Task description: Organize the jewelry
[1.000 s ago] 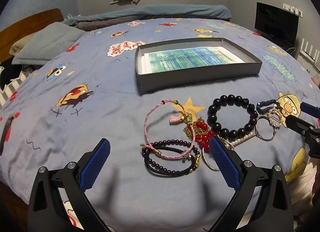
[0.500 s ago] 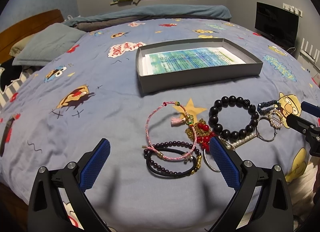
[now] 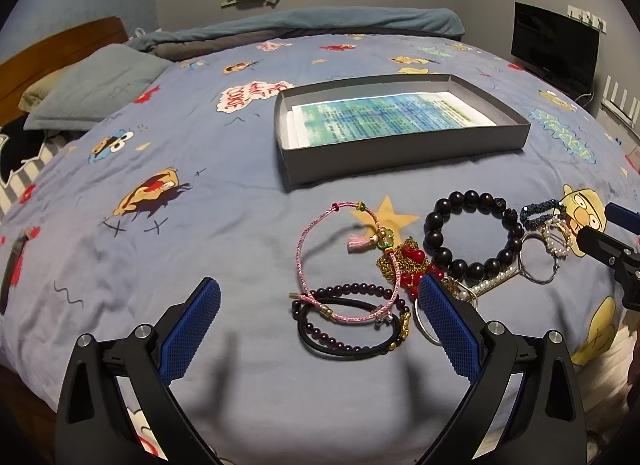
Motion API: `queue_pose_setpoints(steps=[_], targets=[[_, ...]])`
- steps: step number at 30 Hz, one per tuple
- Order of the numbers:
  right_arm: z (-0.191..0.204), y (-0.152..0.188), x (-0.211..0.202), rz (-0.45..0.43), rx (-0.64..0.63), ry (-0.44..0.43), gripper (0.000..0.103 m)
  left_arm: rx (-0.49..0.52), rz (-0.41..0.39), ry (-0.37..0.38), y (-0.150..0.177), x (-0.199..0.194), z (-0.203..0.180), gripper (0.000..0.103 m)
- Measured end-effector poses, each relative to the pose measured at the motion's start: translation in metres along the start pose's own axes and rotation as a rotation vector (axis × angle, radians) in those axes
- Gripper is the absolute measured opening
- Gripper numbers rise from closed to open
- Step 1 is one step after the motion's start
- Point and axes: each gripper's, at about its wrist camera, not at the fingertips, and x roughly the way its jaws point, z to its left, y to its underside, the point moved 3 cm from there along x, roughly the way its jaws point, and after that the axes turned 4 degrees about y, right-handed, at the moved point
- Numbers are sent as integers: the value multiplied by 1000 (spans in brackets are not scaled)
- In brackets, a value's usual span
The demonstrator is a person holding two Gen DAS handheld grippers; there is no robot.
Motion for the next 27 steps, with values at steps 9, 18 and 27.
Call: queue_pose_setpoints(steps=[9, 18, 27], targets=[[-1, 0, 4, 1, -9, -13, 98, -30, -15, 6, -5, 2, 13, 98], [7, -12, 6, -39, -39, -42, 98, -35, -33, 45, -14, 7, 29, 96], [47, -30, 30, -6, -165, -128, 86, 53, 5, 65, -18, 26, 27, 72]])
